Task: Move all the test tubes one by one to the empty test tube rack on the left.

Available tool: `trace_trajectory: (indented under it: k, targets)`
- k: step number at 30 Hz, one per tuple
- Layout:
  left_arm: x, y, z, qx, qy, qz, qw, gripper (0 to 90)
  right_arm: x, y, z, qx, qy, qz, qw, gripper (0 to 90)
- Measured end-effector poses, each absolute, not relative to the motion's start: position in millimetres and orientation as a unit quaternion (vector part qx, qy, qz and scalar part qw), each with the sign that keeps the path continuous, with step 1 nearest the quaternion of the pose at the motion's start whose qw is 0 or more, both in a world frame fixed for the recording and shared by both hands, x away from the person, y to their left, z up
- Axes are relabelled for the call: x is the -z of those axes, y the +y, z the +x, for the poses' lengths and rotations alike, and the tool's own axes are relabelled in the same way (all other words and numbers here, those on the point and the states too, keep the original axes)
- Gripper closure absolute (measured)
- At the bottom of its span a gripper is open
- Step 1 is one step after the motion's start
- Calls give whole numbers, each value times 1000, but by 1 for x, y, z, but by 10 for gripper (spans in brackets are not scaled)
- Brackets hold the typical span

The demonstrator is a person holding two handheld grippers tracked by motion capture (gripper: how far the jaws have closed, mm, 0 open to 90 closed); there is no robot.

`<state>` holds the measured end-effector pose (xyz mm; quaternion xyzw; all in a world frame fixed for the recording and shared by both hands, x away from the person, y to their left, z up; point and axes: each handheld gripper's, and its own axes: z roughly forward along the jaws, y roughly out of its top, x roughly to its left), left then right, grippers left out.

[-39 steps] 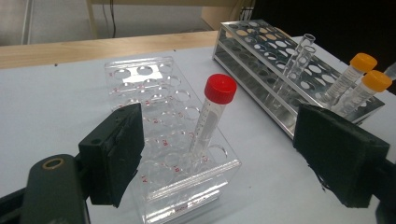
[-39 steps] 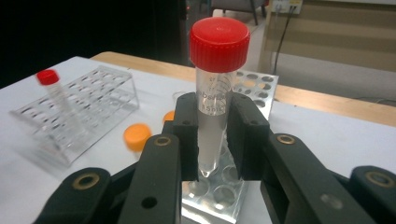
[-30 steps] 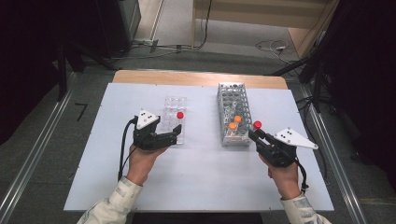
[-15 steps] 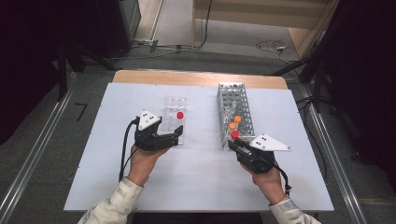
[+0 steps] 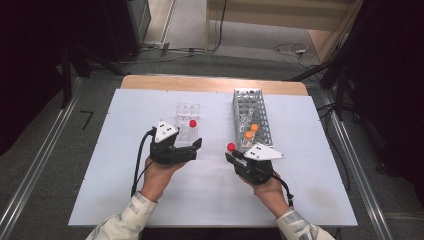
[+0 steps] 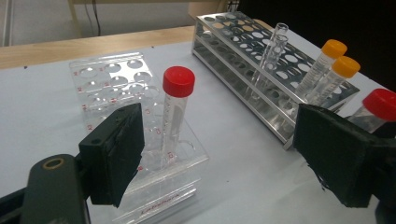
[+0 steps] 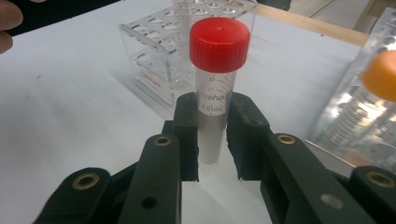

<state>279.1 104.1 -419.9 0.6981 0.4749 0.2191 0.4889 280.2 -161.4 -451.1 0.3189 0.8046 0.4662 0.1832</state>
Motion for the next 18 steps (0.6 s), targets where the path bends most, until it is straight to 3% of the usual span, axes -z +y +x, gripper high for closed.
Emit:
trace_trajectory:
  k: [18]
  targets:
    - [419,75,266,-191,422,730,503,253,456,-118,284,-467,819,289,167,717]
